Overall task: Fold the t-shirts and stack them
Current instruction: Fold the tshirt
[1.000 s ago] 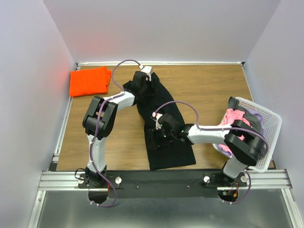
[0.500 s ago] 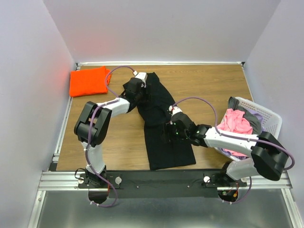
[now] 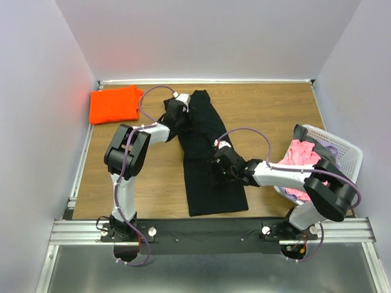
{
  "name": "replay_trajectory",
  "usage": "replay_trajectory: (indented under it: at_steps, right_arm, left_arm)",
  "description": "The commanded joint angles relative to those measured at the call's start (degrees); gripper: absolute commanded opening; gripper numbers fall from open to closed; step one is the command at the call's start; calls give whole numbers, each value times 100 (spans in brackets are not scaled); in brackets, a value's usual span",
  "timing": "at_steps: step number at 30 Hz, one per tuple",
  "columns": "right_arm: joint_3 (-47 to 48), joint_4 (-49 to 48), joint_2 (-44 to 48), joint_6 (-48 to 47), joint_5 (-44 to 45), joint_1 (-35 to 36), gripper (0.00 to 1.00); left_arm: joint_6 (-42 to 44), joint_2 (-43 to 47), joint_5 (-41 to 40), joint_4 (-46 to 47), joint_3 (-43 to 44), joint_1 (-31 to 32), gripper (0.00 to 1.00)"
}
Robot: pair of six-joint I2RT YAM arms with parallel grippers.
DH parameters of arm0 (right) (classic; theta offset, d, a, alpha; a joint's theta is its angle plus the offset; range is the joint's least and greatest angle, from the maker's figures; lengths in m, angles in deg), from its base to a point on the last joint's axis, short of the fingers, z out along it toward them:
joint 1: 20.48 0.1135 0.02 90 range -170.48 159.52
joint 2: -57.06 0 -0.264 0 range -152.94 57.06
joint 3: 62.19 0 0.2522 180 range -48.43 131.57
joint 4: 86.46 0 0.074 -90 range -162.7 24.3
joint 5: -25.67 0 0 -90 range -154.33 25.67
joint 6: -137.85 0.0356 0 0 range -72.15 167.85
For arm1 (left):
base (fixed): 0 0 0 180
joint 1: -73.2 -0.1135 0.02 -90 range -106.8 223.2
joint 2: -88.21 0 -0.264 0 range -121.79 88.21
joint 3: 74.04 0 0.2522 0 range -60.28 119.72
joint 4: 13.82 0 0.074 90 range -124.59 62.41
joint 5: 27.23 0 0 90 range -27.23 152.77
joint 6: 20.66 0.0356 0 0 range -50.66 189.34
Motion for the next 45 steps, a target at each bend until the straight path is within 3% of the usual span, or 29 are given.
replay_trajectory:
  at_steps: [1,20,29,36,45]
  right_arm:
    - [-3,-35,-482,35,-295,-27,69]
    - [-65,-61,-544,114,-594,-123,69]
    - [-153,-44,396,-79,-138,-123,69]
    - [-276,52,1503,-27,249,-123,70]
    - [-232,983,2066,412,777,-237,70]
  left_arm:
    - [-86,-343,467,-25,303,-41,79]
    - [-77,-1179,881,-666,1745,-322,79]
    - [-33,-776,820,-386,1754,-296,79]
    - [-50,595,12,203,850,-156,79]
    - [-498,2747,-1341,590,-1424,432,79]
